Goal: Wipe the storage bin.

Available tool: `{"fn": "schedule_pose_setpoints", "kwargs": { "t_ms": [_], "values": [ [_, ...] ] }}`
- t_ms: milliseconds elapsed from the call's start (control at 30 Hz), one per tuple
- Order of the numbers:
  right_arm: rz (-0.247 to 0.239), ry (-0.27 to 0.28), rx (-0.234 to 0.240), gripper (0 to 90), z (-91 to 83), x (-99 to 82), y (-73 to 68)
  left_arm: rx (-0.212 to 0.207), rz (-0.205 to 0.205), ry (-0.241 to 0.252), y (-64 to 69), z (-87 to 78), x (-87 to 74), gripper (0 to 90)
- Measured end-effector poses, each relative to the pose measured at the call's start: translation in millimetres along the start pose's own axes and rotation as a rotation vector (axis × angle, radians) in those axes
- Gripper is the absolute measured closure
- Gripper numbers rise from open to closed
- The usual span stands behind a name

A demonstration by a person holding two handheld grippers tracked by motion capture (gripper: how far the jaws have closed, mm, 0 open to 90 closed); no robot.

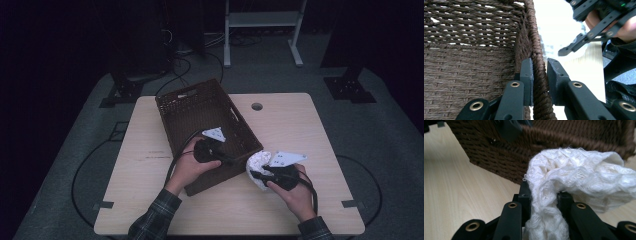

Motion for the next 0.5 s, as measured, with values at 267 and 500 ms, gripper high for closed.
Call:
{"fn": "schedule_pose_setpoints", "kwargs": {
  "t_ms": [267, 500],
  "values": [
    [-0.025, 0.033, 0.002, 71.6, -2.7, 14.1, -2.5, -0.001, 0.0, -0.002, -0.2, -0.2, -0.1, 75.1],
    [-0.047, -0.001, 0.013, 71.8, 12.1, 11.4, -5.7, 0.001, 0.0, -0.001, -0.1, 0.0, -0.1, 75.1]
  ]
}}
Point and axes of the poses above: each handheld gripper's, and its own axes: z roughly forward along the jaws, x roughly out of its top, y roughly to its right, the point moved 10 cm from there along z, roughly forward along the jaws, and after that the axes turned 12 degrees about -x, right-handed, at the moved point
